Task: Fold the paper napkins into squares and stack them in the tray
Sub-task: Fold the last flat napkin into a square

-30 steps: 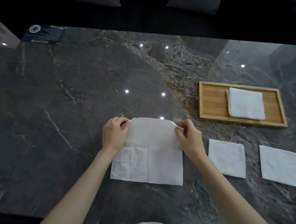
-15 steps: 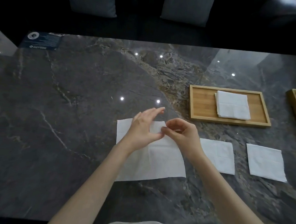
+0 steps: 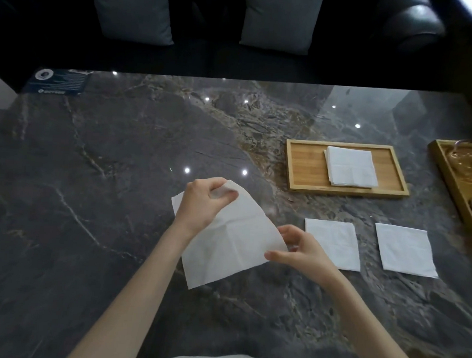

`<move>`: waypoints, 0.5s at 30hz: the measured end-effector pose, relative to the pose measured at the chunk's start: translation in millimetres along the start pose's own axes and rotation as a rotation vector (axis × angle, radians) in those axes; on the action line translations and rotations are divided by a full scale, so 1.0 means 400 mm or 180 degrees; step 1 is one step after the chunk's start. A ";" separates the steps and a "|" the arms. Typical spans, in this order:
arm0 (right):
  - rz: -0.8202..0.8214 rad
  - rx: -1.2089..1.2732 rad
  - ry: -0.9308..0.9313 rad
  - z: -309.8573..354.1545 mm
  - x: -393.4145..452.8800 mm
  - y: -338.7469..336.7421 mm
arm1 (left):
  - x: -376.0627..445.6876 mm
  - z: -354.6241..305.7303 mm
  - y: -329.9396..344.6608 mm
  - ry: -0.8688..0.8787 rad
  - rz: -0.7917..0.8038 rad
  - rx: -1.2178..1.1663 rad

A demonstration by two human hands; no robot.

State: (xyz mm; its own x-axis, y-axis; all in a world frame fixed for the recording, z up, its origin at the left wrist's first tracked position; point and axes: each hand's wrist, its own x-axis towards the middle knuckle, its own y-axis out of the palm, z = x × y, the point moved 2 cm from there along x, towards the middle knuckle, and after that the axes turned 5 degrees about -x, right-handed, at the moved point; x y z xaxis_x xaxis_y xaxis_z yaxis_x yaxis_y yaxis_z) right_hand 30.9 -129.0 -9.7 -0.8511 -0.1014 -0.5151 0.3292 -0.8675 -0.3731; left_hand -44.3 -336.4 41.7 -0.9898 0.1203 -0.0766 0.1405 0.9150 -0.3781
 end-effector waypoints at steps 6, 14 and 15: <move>-0.0736 0.0382 -0.0243 0.020 -0.003 -0.037 | -0.013 0.008 -0.035 -0.0124 -0.0276 -0.0373; -0.0707 0.1129 -0.0752 0.114 -0.012 -0.096 | -0.060 -0.014 -0.088 -0.0166 -0.0422 -0.1037; -0.0652 0.1156 -0.0836 0.129 -0.017 -0.101 | -0.071 -0.022 -0.095 -0.0156 -0.0412 -0.1090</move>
State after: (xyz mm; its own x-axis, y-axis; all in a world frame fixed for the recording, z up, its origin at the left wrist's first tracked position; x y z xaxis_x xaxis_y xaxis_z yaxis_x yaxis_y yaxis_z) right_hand 2.4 -118.4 48.7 -0.9732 0.0103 -0.2298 0.0200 -0.9914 -0.1291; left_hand -21.9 -371.4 66.4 -0.9953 -0.0158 -0.0957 -0.0103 0.9983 -0.0574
